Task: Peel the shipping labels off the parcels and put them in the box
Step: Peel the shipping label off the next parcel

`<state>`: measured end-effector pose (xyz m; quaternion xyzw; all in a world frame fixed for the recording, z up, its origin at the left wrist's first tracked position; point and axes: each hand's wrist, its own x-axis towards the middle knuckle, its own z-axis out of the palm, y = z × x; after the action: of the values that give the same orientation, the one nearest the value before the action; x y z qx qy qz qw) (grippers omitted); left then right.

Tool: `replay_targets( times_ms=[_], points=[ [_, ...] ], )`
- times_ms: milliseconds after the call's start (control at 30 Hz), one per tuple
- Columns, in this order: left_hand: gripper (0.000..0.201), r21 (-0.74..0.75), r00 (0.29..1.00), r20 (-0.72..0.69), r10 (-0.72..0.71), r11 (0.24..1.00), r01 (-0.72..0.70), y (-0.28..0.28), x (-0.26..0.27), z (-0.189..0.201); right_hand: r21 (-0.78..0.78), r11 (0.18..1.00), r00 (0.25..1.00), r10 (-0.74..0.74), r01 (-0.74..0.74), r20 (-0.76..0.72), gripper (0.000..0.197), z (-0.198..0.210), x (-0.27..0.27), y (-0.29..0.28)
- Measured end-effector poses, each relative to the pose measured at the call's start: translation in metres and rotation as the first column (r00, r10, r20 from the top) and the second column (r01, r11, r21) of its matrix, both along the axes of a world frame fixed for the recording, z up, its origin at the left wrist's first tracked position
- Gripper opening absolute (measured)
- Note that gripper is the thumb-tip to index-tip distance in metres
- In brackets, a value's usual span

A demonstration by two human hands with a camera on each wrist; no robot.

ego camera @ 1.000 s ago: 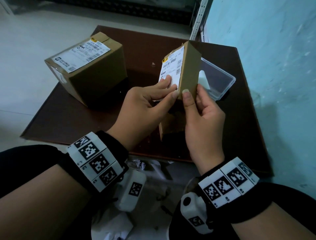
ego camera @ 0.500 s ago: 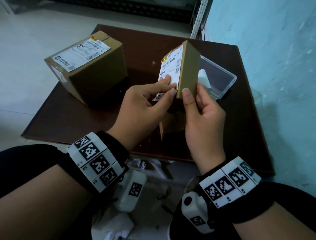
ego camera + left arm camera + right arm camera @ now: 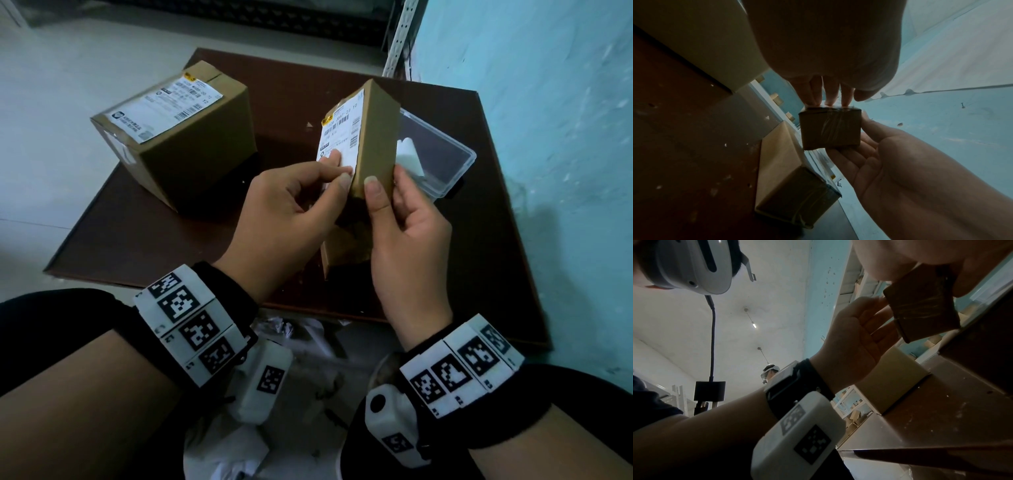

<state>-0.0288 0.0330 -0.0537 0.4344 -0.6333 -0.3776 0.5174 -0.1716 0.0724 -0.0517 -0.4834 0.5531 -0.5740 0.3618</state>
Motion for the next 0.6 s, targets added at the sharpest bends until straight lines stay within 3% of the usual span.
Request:
replay_targets(
  times_ms=[600],
  points=[
    [0.016, -0.029, 0.999, 0.015, 0.036, 0.999, -0.036, -0.0035, 0.0014, -0.0065, -0.014, 1.000, 1.000, -0.006, 0.006, 0.006, 0.046, 0.0004, 0.0019, 0.0001]
  ],
)
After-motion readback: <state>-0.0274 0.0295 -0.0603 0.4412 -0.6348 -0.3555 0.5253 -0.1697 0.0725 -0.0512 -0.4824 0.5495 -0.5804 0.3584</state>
